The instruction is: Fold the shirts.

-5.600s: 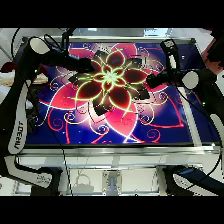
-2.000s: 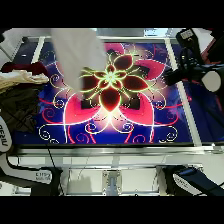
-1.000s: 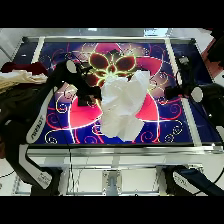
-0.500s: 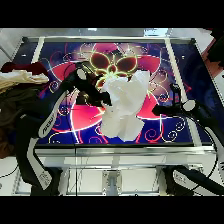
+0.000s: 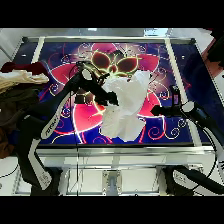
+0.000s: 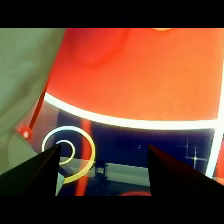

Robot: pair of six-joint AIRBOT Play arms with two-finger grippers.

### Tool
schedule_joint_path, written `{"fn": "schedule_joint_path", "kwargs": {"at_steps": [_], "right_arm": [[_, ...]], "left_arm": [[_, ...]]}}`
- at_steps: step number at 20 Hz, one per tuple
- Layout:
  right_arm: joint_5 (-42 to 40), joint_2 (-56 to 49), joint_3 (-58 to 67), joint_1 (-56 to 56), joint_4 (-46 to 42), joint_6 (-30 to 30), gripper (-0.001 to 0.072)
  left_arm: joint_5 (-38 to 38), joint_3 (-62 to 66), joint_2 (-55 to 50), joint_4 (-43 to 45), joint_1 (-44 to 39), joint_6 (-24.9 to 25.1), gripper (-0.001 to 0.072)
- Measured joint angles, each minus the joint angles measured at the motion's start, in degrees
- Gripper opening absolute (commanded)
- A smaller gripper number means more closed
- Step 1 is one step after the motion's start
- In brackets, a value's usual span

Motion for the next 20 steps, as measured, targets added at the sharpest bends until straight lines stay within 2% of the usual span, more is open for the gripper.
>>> {"fn": "schedule_joint_path", "kwargs": {"at_steps": [3,4,5,7,8,9,12,14,16,17,18,20], "right_arm": [[-0.7,0.0,0.0,0.0,0.1,0.0,0.0594],[-1.0,0.0,0.0,0.0,0.2,0.0,0.0595],[-1.1,0.0,0.0,0.0,0.2,0.0,0.0594],[-1.4,0.0,0.0,0.0,0.3,0.0,0.0595],[-1.5,0.0,0.0,0.0,0.5,0.0,0.0594],[-1.6,0.0,0.0,0.0,0.9,0.0,0.0594],[-4.0,0.0,-0.1,0.0,4.2,-0.4,0.0577],[-8.9,-0.1,0.0,0.0,8.0,-1.2,0.0315],[-15.2,-0.9,1.2,0.0,11.6,-1.8,0.0309],[-17.5,-2.0,2.5,0.0,12.7,-2.0,0.0334],[-18.8,-3.6,4.1,0.0,13.6,-2.1,0.0359],[-20.0,-8.2,8.5,-0.1,15.1,-2.3,0.0359]], "left_arm": [[0.2,1.0,0.0,4.5,-1.7,0.3,0.0599],[0.1,1.1,0.0,7.4,-2.7,0.3,0.0549],[0.0,1.2,0.0,10.7,-3.9,0.3,0.0454],[0.0,1.4,0.0,17.0,-6.2,0.3,0.0213],[0.3,1.4,0.0,19.6,-7.2,0.2,0.0063],[1.1,1.4,0.0,21.8,-8.1,0.2,0.0019],[3.6,1.6,-0.1,26.5,-9.6,0.1,0.0019],[3.8,1.7,-0.1,31.2,-9.8,-1.3,0.0019],[1.8,1.7,0.0,37.2,-9.8,-2.7,0.0019],[0.3,1.8,0.0,40.0,-9.7,-3.3,0.0019],[-0.9,1.8,0.0,42.2,-9.7,-3.7,0.0019],[-3.0,1.8,0.0,45.5,-9.5,-4.1,0.0019]]}}
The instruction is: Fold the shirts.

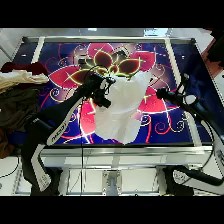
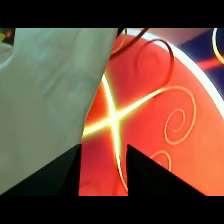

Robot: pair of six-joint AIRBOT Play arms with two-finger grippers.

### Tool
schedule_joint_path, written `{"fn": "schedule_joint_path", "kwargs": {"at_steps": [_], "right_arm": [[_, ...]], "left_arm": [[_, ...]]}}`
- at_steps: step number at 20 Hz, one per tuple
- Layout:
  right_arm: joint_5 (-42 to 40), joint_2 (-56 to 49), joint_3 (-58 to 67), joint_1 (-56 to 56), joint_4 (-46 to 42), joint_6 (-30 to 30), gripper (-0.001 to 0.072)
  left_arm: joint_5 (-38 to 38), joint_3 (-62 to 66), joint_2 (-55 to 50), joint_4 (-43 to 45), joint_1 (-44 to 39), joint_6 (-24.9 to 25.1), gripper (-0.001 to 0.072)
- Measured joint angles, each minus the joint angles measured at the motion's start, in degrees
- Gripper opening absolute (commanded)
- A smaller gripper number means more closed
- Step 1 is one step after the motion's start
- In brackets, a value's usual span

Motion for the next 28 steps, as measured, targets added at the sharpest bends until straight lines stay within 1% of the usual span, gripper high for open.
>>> {"fn": "schedule_joint_path", "kwargs": {"at_steps": [4,6,12,17,21,22,23,25,28], "right_arm": [[0.5,-10.6,10.5,0.0,3.2,0.0,0.0359],[2.3,-15.8,16.2,-0.1,4.2,0.5,0.0359],[14.1,-30.3,30.9,-1.4,4.9,4.1,0.0357],[18.3,-35.4,36.2,-1.4,4.9,5.8,0.0347],[22.3,-37.7,39.1,-0.9,5.0,6.4,0.0339],[22.9,-38.2,39.7,-0.7,5.2,6.6,0.0278],[23.5,-38.6,40.0,-0.4,5.3,6.8,0.0242],[24.6,-39.2,40.3,0.1,5.3,7.0,0.0031],[26.3,-39.4,41.7,0.1,5.7,6.5,0.0027]], "left_arm": [[-1.7,0.0,0.0,2.8,0.1,-0.5,0.0019],[-1.8,0.0,0.0,3.5,0.2,-0.5,0.0019],[-1.5,0.0,0.0,4.0,0.2,-0.6,0.0019],[-0.7,0.0,0.0,2.4,0.2,-0.7,0.0019],[0.8,0.0,0.0,-0.9,0.2,-0.6,0.0019],[1.1,0.0,0.0,-1.7,0.2,-0.7,0.0019],[1.4,0.0,0.0,-2.4,0.2,-0.7,0.0019],[1.6,0.0,0.0,-3.2,0.2,-0.6,0.0019],[1.7,0.0,0.1,-3.4,0.2,-0.2,0.0019]]}}
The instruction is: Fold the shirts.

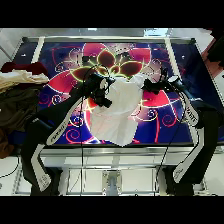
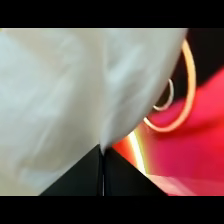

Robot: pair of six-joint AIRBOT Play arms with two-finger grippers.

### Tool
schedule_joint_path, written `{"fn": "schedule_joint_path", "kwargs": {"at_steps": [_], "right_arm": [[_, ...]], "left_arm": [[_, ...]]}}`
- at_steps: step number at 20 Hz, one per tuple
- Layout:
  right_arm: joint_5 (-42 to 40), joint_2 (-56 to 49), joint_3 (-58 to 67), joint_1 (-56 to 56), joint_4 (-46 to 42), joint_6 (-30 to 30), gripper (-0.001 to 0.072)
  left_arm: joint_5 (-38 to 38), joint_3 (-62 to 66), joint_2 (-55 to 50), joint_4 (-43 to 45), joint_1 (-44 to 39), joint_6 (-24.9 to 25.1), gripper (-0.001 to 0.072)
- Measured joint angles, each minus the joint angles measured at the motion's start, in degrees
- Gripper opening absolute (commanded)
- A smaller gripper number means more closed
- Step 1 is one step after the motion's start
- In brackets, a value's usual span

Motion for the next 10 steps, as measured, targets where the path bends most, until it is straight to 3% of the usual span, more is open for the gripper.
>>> {"fn": "schedule_joint_path", "kwargs": {"at_steps": [5,10], "right_arm": [[6.7,4.5,7.6,-2.0,-0.9,-1.7,0.0026],[17.8,19.1,13.2,-5.9,-8.7,-2.7,0.0026]], "left_arm": [[-1.5,5.7,1.7,10.4,0.1,-0.6,0.0019],[-4.9,15.7,9.9,21.2,0.7,-2.0,0.0019]]}}
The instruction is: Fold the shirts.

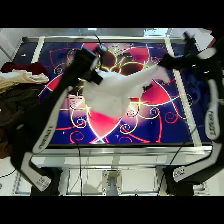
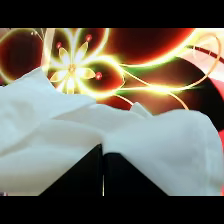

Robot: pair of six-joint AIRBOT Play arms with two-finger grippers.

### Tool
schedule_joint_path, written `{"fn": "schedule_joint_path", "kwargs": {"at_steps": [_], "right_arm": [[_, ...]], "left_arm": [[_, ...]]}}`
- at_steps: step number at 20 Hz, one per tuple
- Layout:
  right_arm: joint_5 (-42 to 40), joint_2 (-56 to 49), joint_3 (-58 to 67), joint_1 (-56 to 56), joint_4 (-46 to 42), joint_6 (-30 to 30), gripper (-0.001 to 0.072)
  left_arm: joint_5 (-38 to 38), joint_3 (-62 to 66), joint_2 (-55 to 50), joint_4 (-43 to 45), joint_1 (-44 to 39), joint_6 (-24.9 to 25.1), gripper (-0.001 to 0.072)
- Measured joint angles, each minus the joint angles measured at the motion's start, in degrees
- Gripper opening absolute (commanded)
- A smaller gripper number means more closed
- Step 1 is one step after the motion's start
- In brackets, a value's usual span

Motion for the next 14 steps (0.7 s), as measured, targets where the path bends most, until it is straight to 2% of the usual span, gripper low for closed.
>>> {"fn": "schedule_joint_path", "kwargs": {"at_steps": [4,8,10,14], "right_arm": [[9.9,16.0,1.1,-1.2,-5.6,-1.8,0.0026],[13.6,31.5,1.4,-1.3,-7.0,-2.4,0.0026],[13.3,37.6,1.5,-1.3,-7.5,-2.6,0.0025],[5.6,42.6,1.0,-1.3,-6.1,-2.6,0.0025]], "left_arm": [[-2.8,2.3,12.5,2.5,0.0,-1.9,0.0019],[-6.4,2.9,25.2,0.1,0.0,-3.6,0.0019],[-7.1,2.8,29.3,-4.0,0.0,-4.3,0.0019],[-7.0,-5.6,32.2,-10.1,0.1,-4.5,0.0018]]}}
